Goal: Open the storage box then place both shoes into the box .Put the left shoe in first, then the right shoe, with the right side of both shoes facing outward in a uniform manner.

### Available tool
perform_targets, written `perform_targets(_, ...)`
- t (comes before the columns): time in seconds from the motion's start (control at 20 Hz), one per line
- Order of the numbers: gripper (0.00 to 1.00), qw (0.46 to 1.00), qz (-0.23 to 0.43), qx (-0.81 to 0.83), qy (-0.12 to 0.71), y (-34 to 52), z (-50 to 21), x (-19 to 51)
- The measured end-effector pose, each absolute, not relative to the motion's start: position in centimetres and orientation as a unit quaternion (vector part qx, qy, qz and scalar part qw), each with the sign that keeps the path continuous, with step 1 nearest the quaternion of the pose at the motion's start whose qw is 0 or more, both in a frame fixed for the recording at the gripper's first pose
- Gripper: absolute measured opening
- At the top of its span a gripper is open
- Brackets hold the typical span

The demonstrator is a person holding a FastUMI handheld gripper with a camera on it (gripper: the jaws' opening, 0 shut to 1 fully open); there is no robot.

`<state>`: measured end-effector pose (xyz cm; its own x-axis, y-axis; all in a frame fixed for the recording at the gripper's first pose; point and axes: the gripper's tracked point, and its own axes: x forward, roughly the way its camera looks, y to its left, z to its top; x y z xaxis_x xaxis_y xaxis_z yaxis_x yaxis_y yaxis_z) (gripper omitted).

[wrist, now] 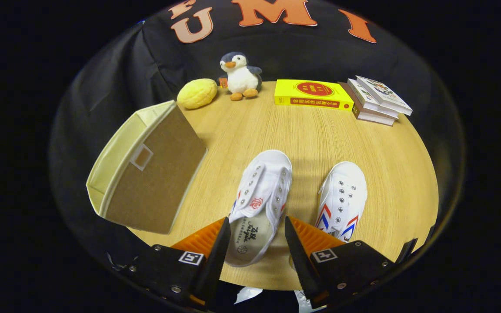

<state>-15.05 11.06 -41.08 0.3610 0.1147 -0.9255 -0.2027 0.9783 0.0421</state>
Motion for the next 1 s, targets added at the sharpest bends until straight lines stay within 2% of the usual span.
perform_targets(0.3, 0.62, 0.814, 0.078, -0.084, 0.569, 8.8, -45.0, -14.3)
perform_targets(0.45, 0.46, 0.837, 0.068, -0.068, 0.539, 8.8, -46.0, -12.2)
perform_targets(0.6, 0.38, 0.848, 0.054, -0.036, 0.526, 9.1, -47.0, -11.1)
perform_targets(0.75, 0.24, 0.848, 0.048, -0.027, 0.528, 9.3, -47.5, -10.9)
perform_targets(0.9, 0.17, 0.842, 0.034, -0.013, 0.538, 9.0, -47.4, -11.0)
perform_targets(0.95, 0.09, 0.838, 0.029, 0.007, 0.545, 9.0, -47.4, -11.0)
perform_targets(1.0, 0.07, 0.832, 0.02, 0.032, 0.554, 9.2, -47.3, -11.0)
